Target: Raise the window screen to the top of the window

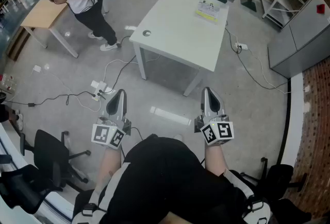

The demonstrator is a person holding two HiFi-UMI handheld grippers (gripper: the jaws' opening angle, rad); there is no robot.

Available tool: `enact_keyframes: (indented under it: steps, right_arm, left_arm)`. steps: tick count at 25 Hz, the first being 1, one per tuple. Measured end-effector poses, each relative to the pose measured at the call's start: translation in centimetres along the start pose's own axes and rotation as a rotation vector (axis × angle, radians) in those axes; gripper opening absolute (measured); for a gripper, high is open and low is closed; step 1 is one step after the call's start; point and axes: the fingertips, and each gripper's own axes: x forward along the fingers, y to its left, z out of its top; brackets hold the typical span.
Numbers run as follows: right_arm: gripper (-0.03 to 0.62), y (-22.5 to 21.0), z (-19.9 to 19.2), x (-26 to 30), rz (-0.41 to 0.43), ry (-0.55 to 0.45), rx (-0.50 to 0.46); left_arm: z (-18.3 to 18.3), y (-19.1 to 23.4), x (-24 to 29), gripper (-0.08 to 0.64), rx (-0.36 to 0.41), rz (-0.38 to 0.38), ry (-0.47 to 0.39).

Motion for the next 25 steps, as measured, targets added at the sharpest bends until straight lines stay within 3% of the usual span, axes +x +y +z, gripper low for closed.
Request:
enact_keyframes:
  steps: [9,25]
  right_arm:
    - [0.003,-0.1,0.2,-0.5,0.004,0.009,-0.004]
    - [0.005,4.0,-0.9,1.1,0.089,0.029,0.015]
  left_arm:
    - [-0.7,-0.3,0.1,0.003,-0.010,-0.026,-0.012]
    - [0.7,2.2,-3.5,0.003,-0.021,0.059,-0.028]
